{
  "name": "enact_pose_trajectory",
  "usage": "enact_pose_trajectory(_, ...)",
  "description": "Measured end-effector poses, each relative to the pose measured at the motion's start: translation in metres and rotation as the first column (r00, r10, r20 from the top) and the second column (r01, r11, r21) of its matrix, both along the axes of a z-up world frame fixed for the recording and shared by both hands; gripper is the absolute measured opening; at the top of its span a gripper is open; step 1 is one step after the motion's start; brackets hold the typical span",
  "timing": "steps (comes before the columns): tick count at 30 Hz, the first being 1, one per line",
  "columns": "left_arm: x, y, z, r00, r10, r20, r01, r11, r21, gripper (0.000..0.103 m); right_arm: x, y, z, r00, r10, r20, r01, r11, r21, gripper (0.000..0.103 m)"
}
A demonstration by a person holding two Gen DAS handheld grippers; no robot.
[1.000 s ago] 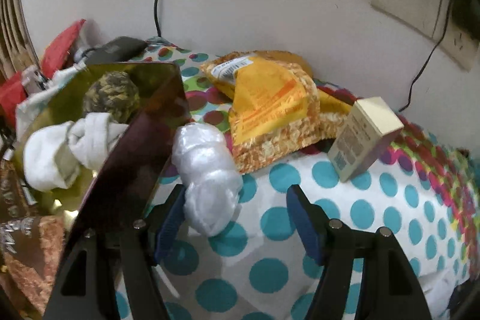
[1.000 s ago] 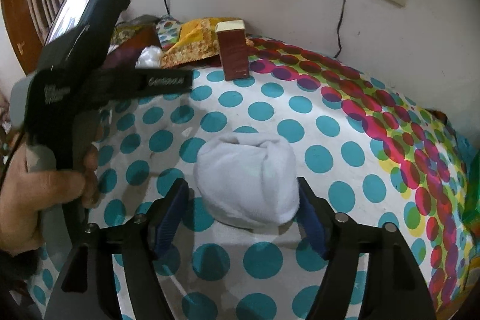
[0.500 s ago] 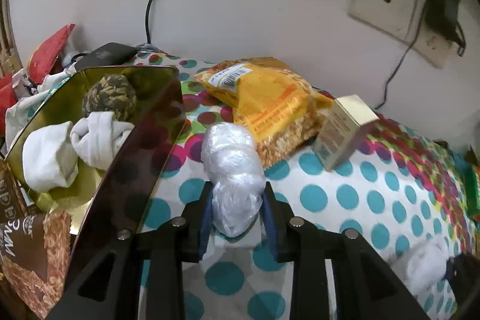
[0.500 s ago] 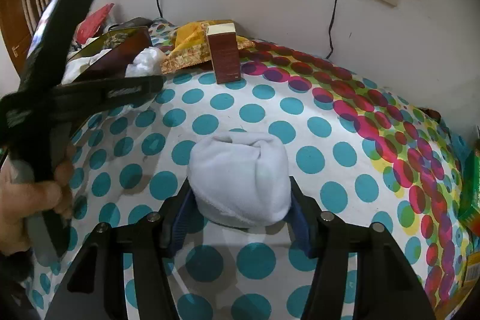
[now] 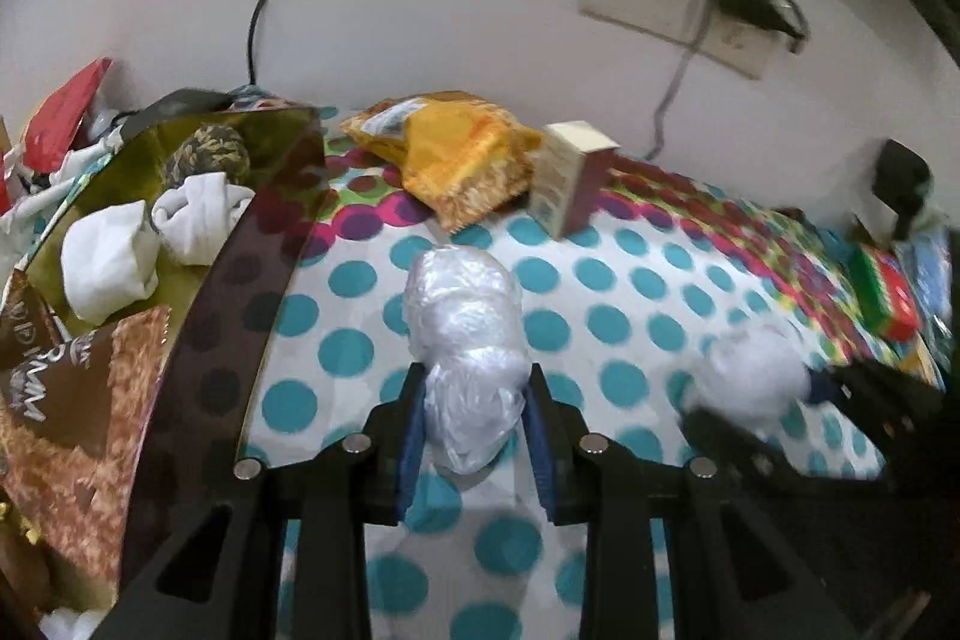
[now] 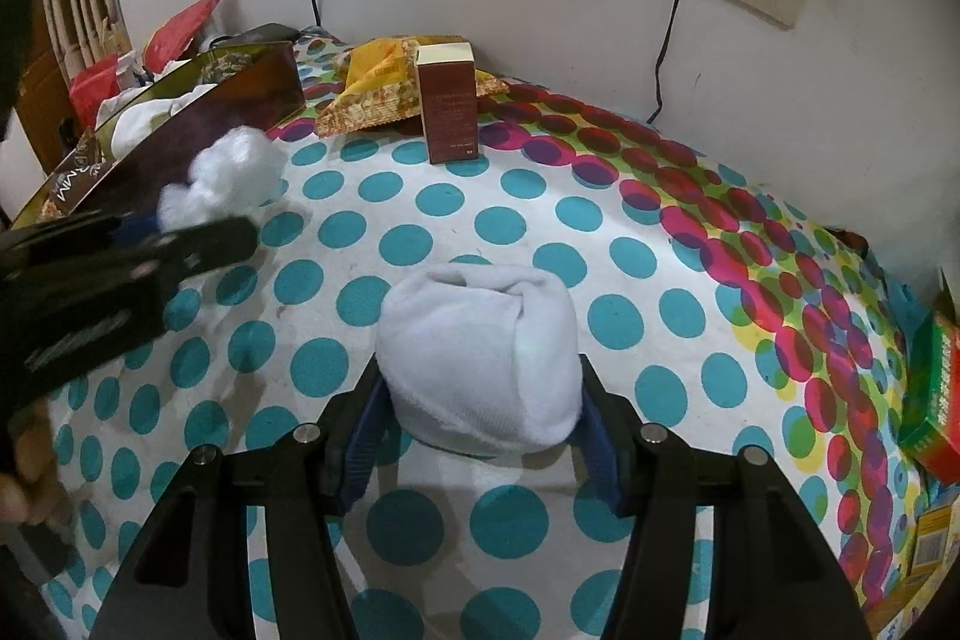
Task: Organize objects
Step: 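Carry the clear bag into the gold tray and open the left gripper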
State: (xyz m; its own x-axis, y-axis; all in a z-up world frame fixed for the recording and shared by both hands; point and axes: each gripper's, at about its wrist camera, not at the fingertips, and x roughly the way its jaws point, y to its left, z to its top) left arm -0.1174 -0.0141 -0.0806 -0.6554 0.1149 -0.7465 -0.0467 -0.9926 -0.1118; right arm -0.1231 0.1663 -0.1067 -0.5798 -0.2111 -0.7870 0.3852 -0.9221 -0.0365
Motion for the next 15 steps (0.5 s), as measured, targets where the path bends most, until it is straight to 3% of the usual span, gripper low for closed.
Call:
enact_pose_trajectory(10,0.055,-0.005,0.028,0.996,-0.089,-0.021,0.088,0.996,-0.016,0.03,-0.001,0.001,0.0,1.0,-0.006,0.008,0.006,1.0,-0.01,0.055)
enact_pose_trajectory(15,0.076,-0.024,0.048,0.994,-0.105,-0.031,0.103,0.993,-0.06,0.03,-0.002,0.002,0.0,1.0,-0.007,0.009,0.007,1.0,-0.009,0.056)
